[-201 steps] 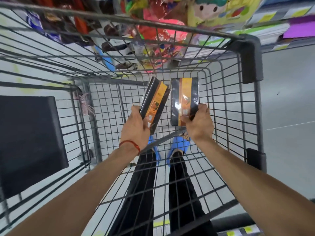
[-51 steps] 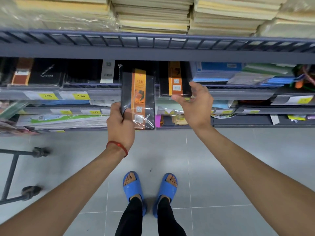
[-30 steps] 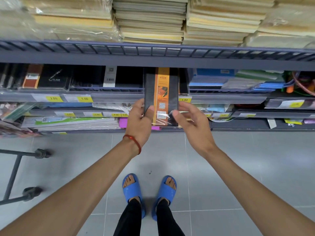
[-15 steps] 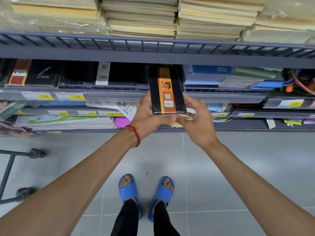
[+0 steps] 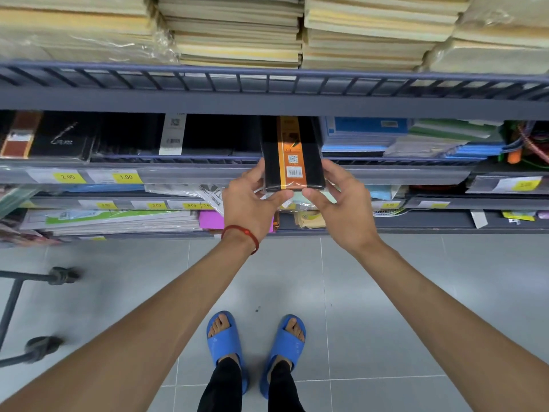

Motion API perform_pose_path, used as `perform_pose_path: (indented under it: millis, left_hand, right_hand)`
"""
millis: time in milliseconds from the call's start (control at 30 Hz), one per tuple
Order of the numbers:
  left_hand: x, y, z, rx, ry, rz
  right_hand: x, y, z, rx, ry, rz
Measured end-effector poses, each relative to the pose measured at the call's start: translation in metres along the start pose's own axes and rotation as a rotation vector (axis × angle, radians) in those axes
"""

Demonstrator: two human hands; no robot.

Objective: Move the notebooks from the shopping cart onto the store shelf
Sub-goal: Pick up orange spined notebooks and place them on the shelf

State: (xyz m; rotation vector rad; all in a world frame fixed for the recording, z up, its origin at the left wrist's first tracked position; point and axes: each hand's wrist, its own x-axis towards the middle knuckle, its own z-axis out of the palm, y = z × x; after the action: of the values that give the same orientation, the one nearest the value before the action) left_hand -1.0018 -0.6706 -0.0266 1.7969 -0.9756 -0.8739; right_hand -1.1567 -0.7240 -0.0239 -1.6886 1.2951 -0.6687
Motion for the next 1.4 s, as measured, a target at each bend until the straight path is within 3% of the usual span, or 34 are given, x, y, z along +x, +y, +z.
perform_pose_path:
  millis: [167,367,533,733,867,1067,1200,1400]
  left_hand:
    - [0.021,-0.005,0.007,-0.029,0.092,-0.085]
    - [0.030,0.001,0.010,0.109,0.152,-0.034]
    - [0.035,0.001,0.012,0.228,0.109,-0.023]
    - [0.032,-0.004,0.005,0.301,0.029,0.047]
    - [0.019,-0.007,-0.011,0.335,0.013,0.094]
    - [-0.011,0.003,-0.065,0.624,-0.093,0.230]
    - [-0.038,0.014,-0.110,0.905,-0.065,0.301]
    - [-0.100,0.018,-0.161,1.062,-0.080,0.354]
  right_hand:
    - [0.014,0.002,0.004,0.028,0.070,0.034]
    - [0.026,0.009,0.016,-0.012,0.159,0.056]
    - [0.031,0.006,0.018,-0.037,0.115,0.106]
    - [0.015,-0.007,0.019,-0.177,0.146,0.083]
    - [-0.010,-0.030,0.018,-0.484,0.234,0.073]
    - [-0.049,-0.073,0.020,-0.812,0.182,-0.033]
    - [-0.080,-0.108,0.024,-0.893,0.129,-0.065]
    - [-0.132,-0.145,0.032,-0.930,0.064,-0.143]
